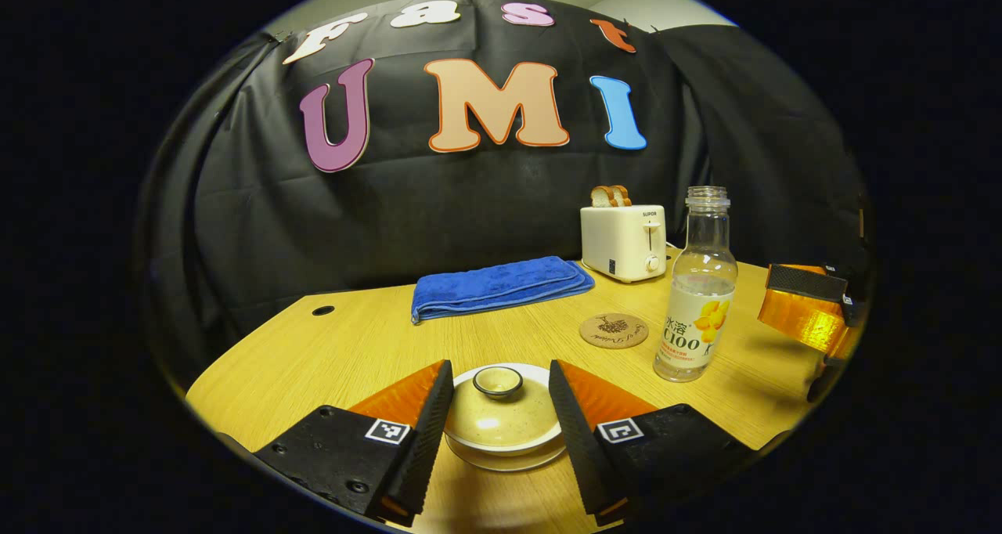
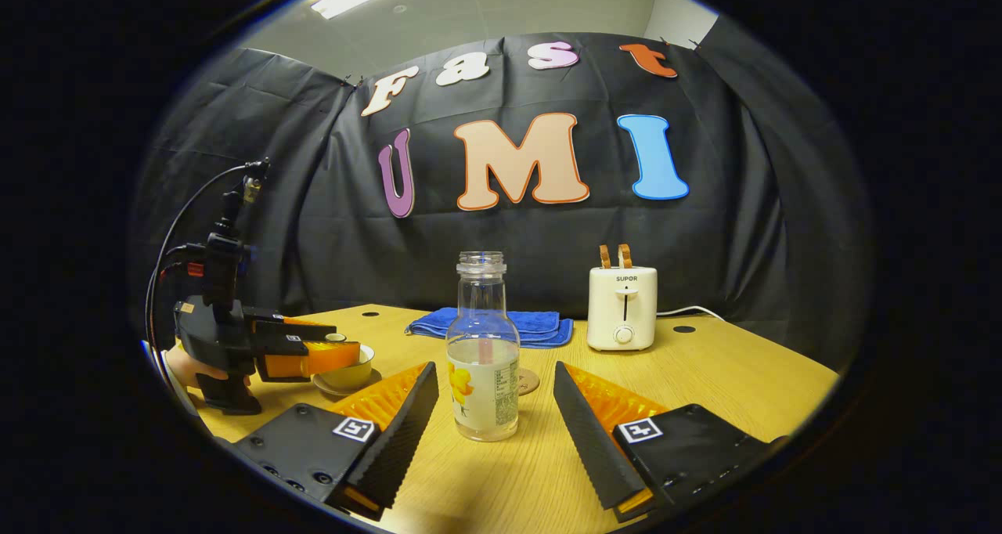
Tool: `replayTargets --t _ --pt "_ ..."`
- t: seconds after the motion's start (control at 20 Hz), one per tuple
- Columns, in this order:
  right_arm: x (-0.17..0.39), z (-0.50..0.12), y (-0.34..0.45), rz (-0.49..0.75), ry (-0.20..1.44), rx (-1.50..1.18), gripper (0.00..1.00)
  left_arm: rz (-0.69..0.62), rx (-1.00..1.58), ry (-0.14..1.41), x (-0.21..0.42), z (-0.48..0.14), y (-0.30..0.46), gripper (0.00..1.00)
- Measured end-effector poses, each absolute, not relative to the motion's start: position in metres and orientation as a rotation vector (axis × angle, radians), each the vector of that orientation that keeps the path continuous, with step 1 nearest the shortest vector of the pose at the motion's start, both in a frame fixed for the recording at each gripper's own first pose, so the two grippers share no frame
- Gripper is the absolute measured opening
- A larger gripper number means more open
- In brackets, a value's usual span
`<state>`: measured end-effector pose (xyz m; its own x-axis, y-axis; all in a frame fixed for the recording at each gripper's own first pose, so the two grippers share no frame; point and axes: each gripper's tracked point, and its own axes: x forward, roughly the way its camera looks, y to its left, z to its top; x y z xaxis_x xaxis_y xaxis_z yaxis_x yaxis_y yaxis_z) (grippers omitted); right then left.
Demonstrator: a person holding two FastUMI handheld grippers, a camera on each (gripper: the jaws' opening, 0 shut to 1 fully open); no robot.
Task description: Open the teacup lid with one hand, grasp the water bottle and pour water into the teacup with the other hand; after pouring, place the water bottle on the coaster and then close the teacup lid.
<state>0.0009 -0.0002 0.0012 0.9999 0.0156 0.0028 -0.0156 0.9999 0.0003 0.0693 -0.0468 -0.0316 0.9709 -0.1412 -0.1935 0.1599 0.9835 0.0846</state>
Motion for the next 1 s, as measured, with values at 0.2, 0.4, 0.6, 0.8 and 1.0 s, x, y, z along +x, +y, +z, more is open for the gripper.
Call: replayTargets --t 0.2,0.4,0.6,0.8,1.0 --pt "0.001 0.000 0.000 0.016 -0.004 0.001 0.92 -0.148 0.103 0.178 0.072 -0.030 -0.048 0.63" --pt "0.001 0.001 0.000 0.016 -0.004 0.001 0.92 -0.144 0.104 0.160 0.074 -0.027 -0.047 0.39" --pt "0.001 0.001 0.000 0.016 -0.005 0.001 0.93 -0.136 0.103 0.152 0.073 -0.026 -0.045 0.29" --pt "0.000 0.001 0.000 0.016 -0.004 0.001 0.92 -0.121 0.084 0.123 0.072 -0.021 -0.040 0.27" --pt "0.001 0.000 0.002 0.039 -0.001 0.002 0.95 -0.071 0.051 0.073 0.067 -0.013 -0.029 0.27"
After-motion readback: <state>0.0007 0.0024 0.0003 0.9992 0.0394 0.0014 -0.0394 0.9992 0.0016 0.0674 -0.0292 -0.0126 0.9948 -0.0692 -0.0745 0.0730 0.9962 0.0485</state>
